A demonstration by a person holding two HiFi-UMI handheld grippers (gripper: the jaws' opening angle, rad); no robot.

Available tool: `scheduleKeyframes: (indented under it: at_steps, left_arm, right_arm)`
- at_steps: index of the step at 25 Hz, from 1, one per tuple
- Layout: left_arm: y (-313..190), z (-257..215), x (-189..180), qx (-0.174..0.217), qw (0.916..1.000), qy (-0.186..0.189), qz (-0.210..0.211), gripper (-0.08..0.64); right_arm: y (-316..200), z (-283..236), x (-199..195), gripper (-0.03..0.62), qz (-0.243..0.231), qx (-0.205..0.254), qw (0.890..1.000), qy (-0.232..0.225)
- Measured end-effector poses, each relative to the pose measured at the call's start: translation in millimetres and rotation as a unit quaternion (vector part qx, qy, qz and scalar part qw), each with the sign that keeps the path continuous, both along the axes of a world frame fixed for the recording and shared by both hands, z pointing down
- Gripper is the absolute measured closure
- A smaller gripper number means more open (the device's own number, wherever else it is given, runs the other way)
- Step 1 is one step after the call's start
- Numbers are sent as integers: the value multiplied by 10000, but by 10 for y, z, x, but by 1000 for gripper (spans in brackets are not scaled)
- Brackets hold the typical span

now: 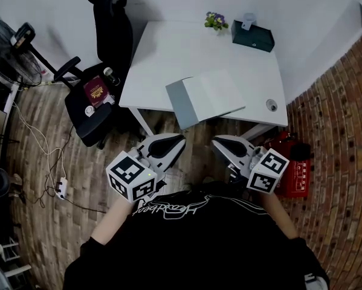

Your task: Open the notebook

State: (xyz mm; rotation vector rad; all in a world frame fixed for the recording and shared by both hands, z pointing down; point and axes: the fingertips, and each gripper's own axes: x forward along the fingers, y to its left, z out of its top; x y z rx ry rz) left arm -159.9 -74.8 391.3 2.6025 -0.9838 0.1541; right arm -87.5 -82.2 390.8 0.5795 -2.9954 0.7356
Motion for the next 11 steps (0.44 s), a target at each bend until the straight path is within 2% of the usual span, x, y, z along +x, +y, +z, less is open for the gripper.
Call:
scheduleKeyframes:
  at_steps: [11]
  left_arm:
    - [-85, 73, -26, -122, 9999, 38, -54, 515]
  right_arm:
    - [-40, 41, 44, 592, 138, -82, 9998, 85]
